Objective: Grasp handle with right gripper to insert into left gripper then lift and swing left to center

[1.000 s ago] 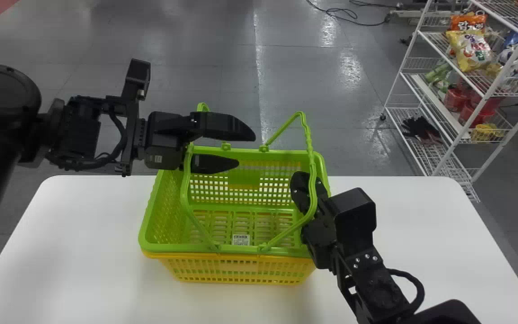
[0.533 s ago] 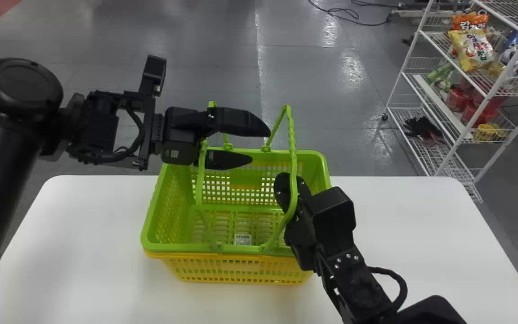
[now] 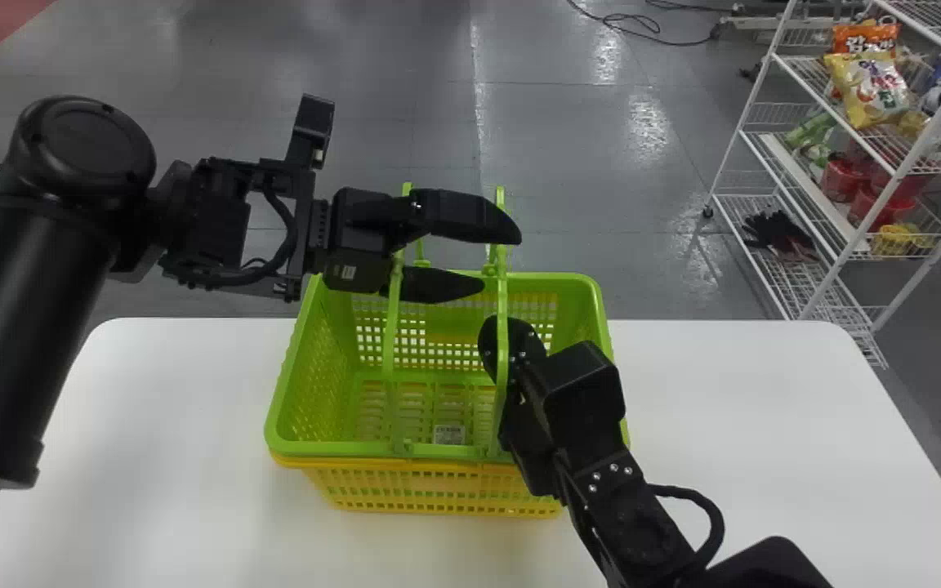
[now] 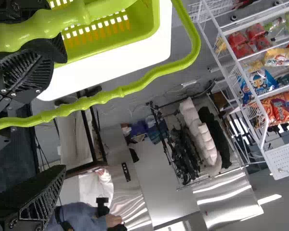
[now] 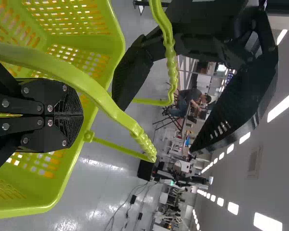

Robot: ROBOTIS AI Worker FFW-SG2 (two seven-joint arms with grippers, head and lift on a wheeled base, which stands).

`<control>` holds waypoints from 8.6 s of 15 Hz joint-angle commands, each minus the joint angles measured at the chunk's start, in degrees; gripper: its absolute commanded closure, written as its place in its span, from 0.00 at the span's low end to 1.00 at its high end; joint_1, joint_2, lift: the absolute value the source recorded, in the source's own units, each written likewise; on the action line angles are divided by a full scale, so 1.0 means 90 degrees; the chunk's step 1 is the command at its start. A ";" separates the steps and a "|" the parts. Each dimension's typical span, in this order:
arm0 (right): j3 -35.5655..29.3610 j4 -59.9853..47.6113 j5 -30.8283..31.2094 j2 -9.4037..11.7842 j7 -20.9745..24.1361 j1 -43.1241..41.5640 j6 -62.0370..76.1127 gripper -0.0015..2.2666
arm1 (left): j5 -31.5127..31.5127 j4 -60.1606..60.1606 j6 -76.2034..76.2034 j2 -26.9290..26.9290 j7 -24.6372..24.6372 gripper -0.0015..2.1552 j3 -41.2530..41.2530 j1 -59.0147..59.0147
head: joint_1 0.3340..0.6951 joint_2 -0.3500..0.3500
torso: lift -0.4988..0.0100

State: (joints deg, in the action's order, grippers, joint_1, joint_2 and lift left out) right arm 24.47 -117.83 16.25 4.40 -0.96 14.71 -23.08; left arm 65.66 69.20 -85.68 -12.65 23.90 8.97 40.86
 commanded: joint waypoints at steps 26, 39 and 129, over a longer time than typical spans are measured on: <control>-0.1937 -0.0032 -0.0819 0.0019 -0.0040 0.2740 0.4092 0.05 | 0.0829 -0.1429 -0.0144 0.0088 -0.0253 0.01 -0.0098 0.0675 | 1.00 0.27 | 0.80; -0.2240 0.0700 -0.1258 -0.0039 -0.0050 0.2887 0.5557 0.03 | 0.1865 -0.2748 -0.0483 0.0136 -0.0898 0.01 0.0010 0.1808 | 1.00 0.20 | 0.80; -0.2846 0.1677 -0.1708 -0.0254 -0.0411 0.2945 0.6104 0.03 | 0.7353 0.5797 -0.0483 -0.3750 -0.2382 0.99 -0.5615 -0.8905 | 1.00 0.51 | 0.80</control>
State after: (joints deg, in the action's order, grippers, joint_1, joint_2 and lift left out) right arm -1.84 -102.40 0.20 2.14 -4.66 41.22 32.39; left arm 131.35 120.40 -89.96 -46.39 2.86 -44.33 -41.43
